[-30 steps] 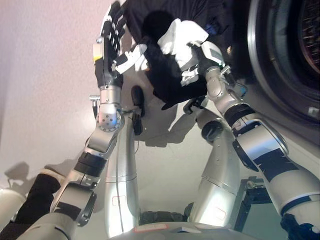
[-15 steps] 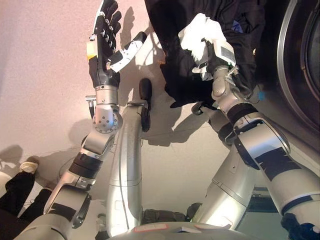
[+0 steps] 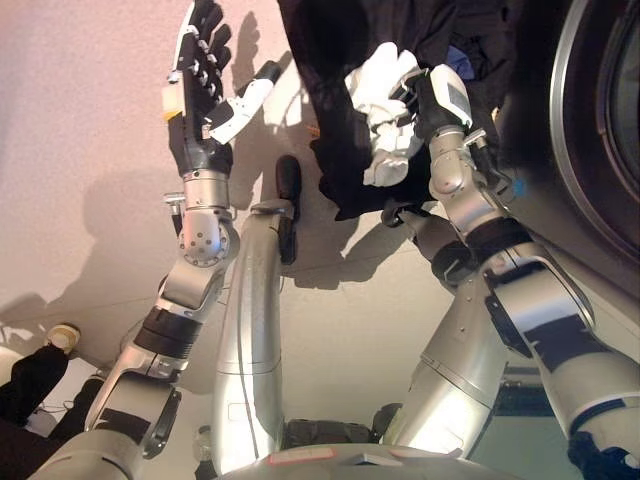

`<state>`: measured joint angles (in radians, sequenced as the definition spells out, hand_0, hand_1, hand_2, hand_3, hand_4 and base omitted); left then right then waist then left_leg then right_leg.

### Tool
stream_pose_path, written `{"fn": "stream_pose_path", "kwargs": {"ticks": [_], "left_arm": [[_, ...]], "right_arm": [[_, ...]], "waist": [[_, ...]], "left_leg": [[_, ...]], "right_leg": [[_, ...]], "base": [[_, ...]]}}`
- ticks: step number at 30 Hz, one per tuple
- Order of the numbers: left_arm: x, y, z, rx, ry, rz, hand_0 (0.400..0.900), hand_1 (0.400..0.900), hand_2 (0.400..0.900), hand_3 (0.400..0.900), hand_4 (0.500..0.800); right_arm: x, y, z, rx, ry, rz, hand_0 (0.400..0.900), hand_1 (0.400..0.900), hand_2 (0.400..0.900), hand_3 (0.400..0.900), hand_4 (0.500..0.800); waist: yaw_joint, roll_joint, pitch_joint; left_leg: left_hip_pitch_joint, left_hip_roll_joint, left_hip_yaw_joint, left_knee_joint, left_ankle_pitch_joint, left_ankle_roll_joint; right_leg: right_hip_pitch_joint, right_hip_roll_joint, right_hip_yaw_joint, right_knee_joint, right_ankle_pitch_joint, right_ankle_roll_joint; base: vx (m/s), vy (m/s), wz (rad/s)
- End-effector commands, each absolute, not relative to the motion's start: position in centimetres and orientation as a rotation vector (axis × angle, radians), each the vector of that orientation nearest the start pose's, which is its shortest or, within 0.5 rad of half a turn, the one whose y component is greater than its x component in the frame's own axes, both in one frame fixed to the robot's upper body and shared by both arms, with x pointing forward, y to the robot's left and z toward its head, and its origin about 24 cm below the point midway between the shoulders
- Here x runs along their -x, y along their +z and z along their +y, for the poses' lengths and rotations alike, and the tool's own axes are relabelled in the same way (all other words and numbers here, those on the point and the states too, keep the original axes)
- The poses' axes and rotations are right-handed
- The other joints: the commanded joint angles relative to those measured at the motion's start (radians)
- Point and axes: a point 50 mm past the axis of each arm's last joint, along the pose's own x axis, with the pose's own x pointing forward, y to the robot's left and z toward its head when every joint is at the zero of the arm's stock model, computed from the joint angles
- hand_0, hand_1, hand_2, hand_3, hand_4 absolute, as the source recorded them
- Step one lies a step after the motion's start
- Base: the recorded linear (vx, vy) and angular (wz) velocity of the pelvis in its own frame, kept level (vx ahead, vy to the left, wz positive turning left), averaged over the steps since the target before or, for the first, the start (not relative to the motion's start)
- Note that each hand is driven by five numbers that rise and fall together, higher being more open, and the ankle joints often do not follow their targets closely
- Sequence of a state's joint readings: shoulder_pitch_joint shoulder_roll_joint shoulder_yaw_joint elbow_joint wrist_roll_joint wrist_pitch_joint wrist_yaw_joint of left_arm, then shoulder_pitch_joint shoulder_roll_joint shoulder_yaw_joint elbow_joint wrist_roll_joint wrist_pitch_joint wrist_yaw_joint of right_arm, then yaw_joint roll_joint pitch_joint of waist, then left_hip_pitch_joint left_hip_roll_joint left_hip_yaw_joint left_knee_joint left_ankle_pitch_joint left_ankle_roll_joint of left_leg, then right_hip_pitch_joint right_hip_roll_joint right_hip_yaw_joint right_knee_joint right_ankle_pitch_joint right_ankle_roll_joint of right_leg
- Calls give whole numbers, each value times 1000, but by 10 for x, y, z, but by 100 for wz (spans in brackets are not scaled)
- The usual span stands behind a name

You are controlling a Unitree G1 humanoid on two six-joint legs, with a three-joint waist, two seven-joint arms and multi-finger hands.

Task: Put the clothes in the basket into the washing machine.

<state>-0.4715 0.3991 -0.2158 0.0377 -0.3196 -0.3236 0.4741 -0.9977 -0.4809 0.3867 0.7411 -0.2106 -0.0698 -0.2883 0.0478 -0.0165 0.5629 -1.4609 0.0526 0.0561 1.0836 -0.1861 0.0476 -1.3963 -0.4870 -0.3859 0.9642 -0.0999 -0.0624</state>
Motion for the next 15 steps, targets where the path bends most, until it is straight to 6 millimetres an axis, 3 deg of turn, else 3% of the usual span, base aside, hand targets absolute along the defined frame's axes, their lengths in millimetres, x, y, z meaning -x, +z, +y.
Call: {"fn": "stream_pose_path", "kwargs": {"ticks": [1, 3, 5, 8, 12, 15], "left_arm": [[-286, 188, 169, 112, 186, -747, 900, 900, 900, 900, 800], [-287, 186, 171, 102, 192, -738, 900, 900, 900, 900, 800], [-288, 184, 173, 95, 197, -731, 900, 900, 900, 900, 800], [-286, 179, 180, 73, 221, -710, 900, 900, 900, 900, 800], [-284, 172, 184, 71, 234, -686, 900, 900, 900, 900, 800], [-282, 168, 189, 93, 273, -670, 900, 900, 900, 900, 800]], "right_arm": [[-376, 230, -172, 635, -136, -627, 400, 400, 400, 400, 500], [-359, 248, -185, 554, -173, -730, 400, 400, 400, 400, 500], [-350, 249, -194, 499, -197, -753, 400, 400, 400, 400, 500], [-326, 260, -218, 255, -263, -851, 400, 400, 400, 400, 500], [-315, 250, -230, 53, -319, -865, 400, 400, 400, 400, 500], [-311, 242, -244, -169, -468, -884, 400, 400, 400, 400, 500]], "waist": [[-76, 4, -195], [-95, -4, -196], [-97, -8, -194], [-127, -13, -204], [-140, -18, -217], [-150, -14, -224]], "left_leg": [[45, -8, 15, -171, -11, 4], [75, -1, 20, -197, -12, 4], [95, 2, 22, -215, -10, 3], [125, 5, 34, -248, -13, 6], [141, 13, 41, -259, -16, 9], [152, 15, 47, -265, -21, 14]], "right_leg": [[-88, 60, -33, -56, -25, 144], [-52, 76, -50, -90, -22, 150], [-32, 85, -55, -106, -20, 152], [-8, 104, -61, -128, -25, 155], [3, 113, -57, -145, -22, 160], [3, 120, -51, -140, -27, 159]], "base": [[-26, 21, -26], [-30, 9, -22], [-18, -1, -10], [-9, 12, -12], [4, 18, -13], [5, 17, -11]]}}
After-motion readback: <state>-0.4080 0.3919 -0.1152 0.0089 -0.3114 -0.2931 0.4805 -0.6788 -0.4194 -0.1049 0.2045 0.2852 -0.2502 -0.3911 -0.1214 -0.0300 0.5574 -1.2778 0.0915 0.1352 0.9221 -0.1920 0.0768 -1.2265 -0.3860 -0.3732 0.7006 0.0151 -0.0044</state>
